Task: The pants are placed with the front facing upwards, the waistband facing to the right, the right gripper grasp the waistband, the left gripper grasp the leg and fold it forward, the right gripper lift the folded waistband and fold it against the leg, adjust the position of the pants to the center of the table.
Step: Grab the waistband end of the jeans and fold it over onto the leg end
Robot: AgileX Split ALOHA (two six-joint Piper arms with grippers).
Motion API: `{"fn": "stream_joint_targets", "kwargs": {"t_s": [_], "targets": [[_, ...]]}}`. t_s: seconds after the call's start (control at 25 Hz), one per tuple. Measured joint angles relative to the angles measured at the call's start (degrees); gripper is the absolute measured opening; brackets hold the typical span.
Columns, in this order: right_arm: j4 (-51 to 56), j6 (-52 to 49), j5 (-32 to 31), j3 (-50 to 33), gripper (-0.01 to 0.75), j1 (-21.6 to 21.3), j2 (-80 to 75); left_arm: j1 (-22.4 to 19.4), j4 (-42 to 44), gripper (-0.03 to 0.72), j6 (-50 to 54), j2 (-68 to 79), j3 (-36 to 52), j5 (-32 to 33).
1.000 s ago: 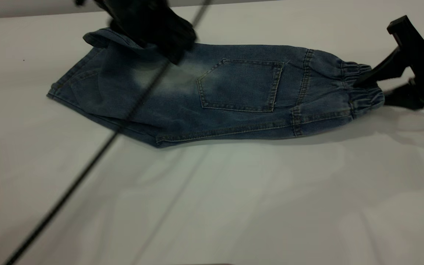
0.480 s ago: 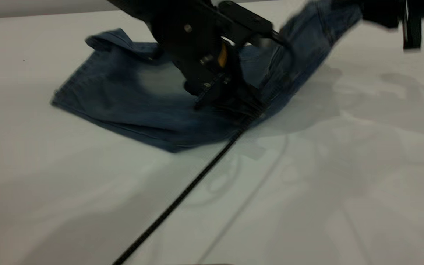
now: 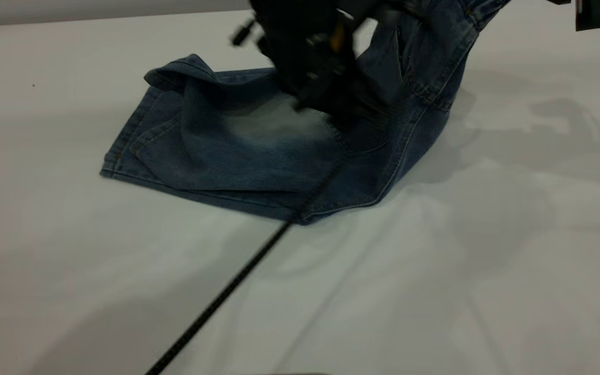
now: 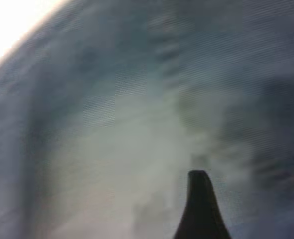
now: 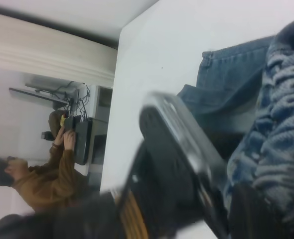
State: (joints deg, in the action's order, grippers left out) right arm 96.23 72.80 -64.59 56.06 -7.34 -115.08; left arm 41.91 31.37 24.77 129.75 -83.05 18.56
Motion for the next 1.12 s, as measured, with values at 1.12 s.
{"fn": "stream_joint_targets", "kwargs": {"t_s": [1.12], "targets": [[-1.9, 1.8, 3.1, 6.0, 0.042, 9.1, 5.4, -8.6, 2.1, 0.463, -0.2, -20.7, 1.3, 5.9]]}}
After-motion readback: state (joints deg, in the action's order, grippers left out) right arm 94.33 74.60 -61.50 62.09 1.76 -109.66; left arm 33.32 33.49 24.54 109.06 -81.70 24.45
